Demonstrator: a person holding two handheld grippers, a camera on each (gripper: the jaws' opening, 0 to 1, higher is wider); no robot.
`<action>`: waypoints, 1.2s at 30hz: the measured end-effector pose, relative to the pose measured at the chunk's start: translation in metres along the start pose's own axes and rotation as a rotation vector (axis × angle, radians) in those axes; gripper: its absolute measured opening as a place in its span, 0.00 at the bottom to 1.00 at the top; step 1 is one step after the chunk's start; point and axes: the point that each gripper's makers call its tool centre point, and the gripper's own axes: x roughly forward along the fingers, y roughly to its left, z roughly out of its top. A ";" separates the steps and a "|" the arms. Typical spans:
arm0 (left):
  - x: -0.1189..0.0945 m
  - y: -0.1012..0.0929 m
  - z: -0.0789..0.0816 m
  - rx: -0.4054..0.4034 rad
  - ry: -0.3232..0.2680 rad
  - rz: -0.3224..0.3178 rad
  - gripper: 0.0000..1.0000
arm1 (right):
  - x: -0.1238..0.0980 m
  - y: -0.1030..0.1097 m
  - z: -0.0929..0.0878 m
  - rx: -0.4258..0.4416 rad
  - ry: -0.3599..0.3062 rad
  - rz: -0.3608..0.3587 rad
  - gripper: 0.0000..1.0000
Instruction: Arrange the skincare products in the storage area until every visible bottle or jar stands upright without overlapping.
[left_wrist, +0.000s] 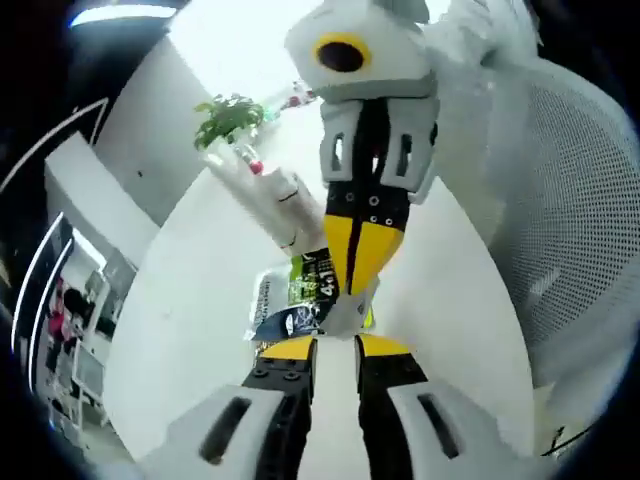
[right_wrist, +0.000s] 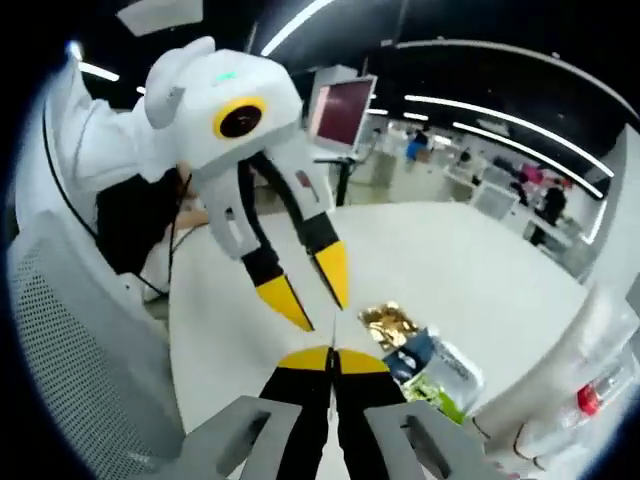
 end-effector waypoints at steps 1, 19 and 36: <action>-0.002 0.004 -0.001 -0.075 -0.030 0.021 0.21 | -0.002 -0.002 0.002 0.031 -0.010 0.004 0.00; -0.028 0.038 0.023 -0.860 -0.495 0.092 0.19 | -0.034 -0.040 0.056 0.512 -0.383 -0.005 0.00; -0.030 0.043 0.048 -1.028 -0.676 -0.015 0.19 | -0.047 -0.038 0.080 0.679 -0.548 0.086 0.00</action>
